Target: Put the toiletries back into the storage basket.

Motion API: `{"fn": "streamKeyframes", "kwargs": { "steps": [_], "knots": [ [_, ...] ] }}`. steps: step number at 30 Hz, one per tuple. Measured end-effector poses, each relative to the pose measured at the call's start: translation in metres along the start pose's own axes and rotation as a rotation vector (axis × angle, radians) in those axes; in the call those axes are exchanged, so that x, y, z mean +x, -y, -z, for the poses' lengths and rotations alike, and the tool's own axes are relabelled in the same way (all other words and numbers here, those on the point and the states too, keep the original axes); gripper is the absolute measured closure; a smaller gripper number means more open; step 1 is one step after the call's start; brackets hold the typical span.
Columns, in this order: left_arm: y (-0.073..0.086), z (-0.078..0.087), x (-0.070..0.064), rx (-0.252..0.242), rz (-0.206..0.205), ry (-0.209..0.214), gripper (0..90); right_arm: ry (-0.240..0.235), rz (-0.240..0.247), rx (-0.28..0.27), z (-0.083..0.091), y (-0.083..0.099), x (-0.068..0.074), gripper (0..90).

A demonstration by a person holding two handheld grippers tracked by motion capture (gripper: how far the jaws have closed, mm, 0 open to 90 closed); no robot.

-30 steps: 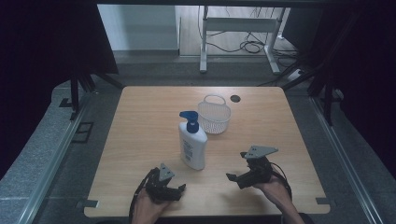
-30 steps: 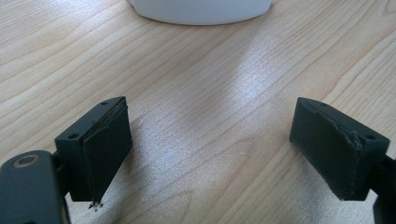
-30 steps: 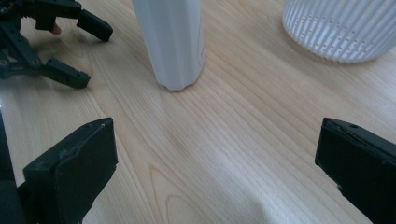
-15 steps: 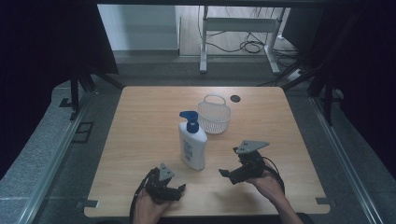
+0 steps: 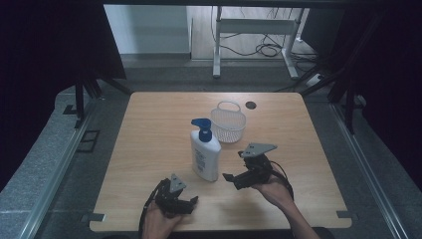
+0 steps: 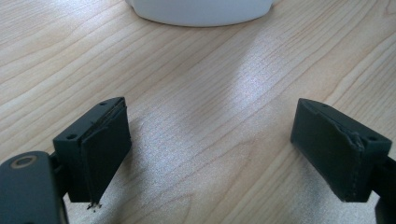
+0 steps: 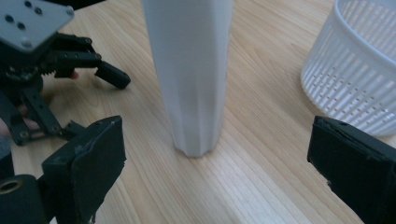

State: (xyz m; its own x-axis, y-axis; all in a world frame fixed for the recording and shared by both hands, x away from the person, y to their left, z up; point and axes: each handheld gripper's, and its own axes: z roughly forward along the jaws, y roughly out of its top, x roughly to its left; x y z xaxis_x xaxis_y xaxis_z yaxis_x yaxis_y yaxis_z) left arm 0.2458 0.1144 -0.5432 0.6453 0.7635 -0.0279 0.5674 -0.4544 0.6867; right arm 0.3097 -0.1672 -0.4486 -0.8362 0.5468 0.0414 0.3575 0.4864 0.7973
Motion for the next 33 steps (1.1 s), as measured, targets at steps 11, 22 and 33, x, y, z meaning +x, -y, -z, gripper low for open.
{"fn": "streamKeyframes", "kwargs": {
  "steps": [11,22,33],
  "knots": [
    [0.000,0.000,0.000,0.001,-0.001,-0.001,11.3,-0.039,-0.005,-0.023,-0.013,-0.020,0.006,5.7],
    [0.000,0.000,0.000,0.001,-0.002,-0.001,11.3,-0.056,0.001,-0.032,-0.028,-0.037,0.008,7.7],
    [0.000,0.000,0.000,0.000,-0.003,-0.001,11.2,-0.044,0.004,-0.040,-0.044,-0.048,0.011,13.0]
  ]
}}
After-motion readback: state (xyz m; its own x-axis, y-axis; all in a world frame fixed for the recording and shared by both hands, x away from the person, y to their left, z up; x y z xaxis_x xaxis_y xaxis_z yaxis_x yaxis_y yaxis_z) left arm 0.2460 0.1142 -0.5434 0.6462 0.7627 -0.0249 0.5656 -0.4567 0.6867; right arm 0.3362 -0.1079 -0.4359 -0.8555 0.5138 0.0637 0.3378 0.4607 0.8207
